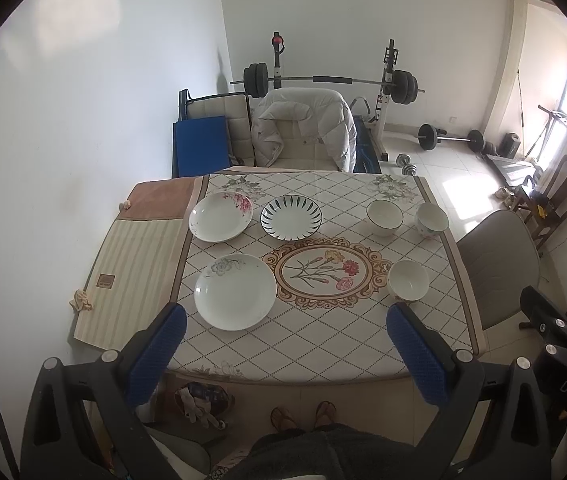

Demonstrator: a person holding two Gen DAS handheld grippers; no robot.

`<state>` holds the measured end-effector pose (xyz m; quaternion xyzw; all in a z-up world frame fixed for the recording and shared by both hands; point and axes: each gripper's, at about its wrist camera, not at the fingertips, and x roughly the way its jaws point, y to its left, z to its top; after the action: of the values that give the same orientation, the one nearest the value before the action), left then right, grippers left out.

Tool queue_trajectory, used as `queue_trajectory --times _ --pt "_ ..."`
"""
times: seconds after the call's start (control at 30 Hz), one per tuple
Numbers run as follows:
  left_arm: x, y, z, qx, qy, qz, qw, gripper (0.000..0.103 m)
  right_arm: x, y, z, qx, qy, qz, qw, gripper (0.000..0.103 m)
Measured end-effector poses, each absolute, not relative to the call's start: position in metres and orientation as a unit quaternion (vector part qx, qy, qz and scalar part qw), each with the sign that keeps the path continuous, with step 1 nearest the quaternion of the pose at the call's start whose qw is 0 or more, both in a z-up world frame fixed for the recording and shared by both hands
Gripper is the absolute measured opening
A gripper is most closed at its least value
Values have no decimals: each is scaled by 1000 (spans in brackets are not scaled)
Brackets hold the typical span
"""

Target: Organize plates and bowls

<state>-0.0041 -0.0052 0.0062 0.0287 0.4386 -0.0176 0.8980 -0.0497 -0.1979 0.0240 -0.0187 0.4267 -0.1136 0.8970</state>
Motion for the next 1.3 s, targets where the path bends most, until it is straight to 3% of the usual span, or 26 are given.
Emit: queue_trajectory --times 1.3 --pt "-12 2 14 22 423 -13 906 103 -54 -192 36 -24 416 -104 903 103"
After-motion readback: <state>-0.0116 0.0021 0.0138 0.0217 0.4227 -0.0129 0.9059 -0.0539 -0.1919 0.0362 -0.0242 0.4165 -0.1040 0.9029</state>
